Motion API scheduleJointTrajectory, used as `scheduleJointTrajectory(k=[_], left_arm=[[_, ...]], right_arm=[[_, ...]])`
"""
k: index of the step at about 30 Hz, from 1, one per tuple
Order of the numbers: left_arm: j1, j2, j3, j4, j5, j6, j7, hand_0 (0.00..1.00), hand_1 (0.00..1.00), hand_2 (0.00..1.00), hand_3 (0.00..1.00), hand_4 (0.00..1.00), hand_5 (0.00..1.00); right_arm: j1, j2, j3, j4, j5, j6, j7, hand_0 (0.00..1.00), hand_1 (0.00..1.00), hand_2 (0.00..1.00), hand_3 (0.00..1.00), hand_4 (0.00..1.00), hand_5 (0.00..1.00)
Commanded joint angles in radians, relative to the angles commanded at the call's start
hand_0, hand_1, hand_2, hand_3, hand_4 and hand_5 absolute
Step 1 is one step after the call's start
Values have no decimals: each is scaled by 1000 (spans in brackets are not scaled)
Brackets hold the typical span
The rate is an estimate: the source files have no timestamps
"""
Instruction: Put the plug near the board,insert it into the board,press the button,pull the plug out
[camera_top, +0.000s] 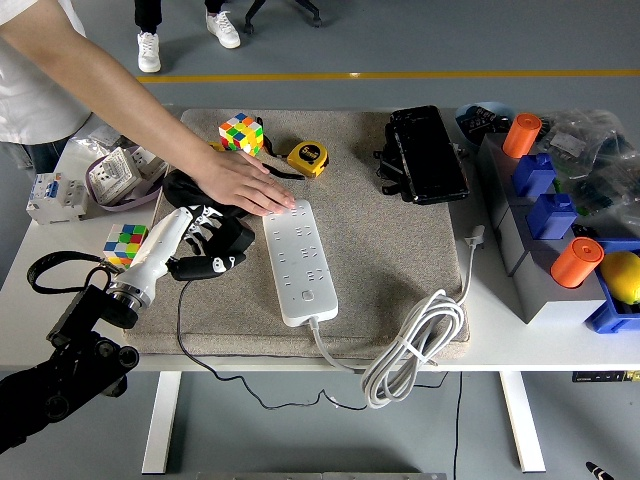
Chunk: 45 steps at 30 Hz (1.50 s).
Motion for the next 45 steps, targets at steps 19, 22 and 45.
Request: scheduleJointTrajectory(k=[19, 22, 45], left_arm=[[-172, -7, 192, 82, 88, -49, -107, 270, 360, 420, 535, 740, 2], [-179, -18, 204, 102, 98, -50, -106, 273, 364, 423, 537, 742, 2], [-197, -43, 214, 190, 137, -60, -89, 282, 381, 428, 537, 752, 8]], right_arm=[[4, -4, -5, 1, 5, 0, 0, 645, 693, 699, 596, 864, 529], [3, -4, -7, 1, 6, 0, 0, 644, 694, 699, 596, 864, 529], [1, -1, -14, 1, 9, 0, 1, 645, 694, 699, 599, 866, 528]])
